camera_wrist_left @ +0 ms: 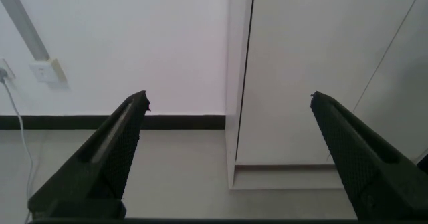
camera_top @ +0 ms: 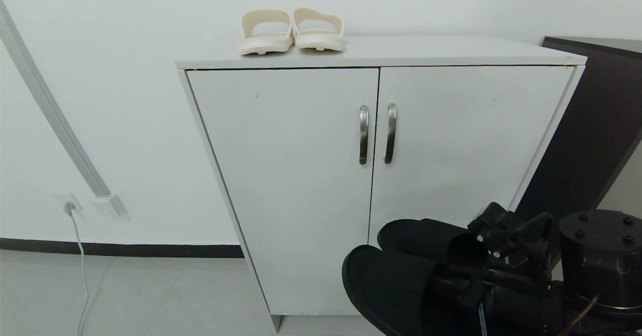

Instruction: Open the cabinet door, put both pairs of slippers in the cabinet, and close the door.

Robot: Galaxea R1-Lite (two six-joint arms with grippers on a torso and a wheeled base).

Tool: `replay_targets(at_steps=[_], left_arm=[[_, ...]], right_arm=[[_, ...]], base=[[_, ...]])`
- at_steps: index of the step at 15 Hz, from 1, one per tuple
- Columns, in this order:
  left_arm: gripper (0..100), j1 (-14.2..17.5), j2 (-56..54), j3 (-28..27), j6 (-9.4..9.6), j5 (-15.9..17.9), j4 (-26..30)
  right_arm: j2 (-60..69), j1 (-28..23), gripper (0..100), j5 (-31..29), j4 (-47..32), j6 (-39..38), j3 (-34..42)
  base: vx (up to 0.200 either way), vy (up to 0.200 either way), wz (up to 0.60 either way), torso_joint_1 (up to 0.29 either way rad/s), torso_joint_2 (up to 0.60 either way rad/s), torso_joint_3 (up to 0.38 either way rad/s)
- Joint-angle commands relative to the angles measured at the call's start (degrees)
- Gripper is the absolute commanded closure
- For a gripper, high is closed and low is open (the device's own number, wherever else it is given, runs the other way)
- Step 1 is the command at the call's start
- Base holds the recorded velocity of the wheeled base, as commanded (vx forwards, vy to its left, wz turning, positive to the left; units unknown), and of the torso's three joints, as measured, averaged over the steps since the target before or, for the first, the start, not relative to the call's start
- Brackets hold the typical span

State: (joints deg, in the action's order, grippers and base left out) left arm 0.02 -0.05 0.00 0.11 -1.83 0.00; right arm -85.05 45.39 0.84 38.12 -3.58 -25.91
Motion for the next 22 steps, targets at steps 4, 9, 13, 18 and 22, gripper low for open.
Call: replay_targets(at_steps=[4,9,13,18,22], left_arm=[[0,-0.02,0.05,0.0,-0.64,-0.11,0.0],[0,0.06,0.05,-0.35,3.14,-2.65,-0.26],[0,-0.99,10.24,-14.33,0.94,2.71,3.25],[0,-1.25,26.77,-19.95,0.68,24.15,1.76],[0,-2.05,38.9,-23.12,-1.34,32.59,-7.03]], right_arm=[[0.94,0.05,100,0.3,0.02,1.83,1.03],[0.5,0.49,100,0.65,-0.06,2.09,2.26],[0.59,0.76,100,0.83,0.11,2.44,2.35],[0.33,1.28,100,0.57,0.46,2.44,2.09],[0.59,1.37,100,0.57,0.46,2.44,1.91]], base=[[0.0,0.0,-0.3,0.003,0.03,0.019],[0.0,0.0,0.0,0.0,0.0,0.0],[0.0,0.0,0.0,0.0,0.0,0.0],[0.0,0.0,0.0,0.0,0.0,0.0],[0.0,0.0,0.0,0.0,0.0,0.0]])
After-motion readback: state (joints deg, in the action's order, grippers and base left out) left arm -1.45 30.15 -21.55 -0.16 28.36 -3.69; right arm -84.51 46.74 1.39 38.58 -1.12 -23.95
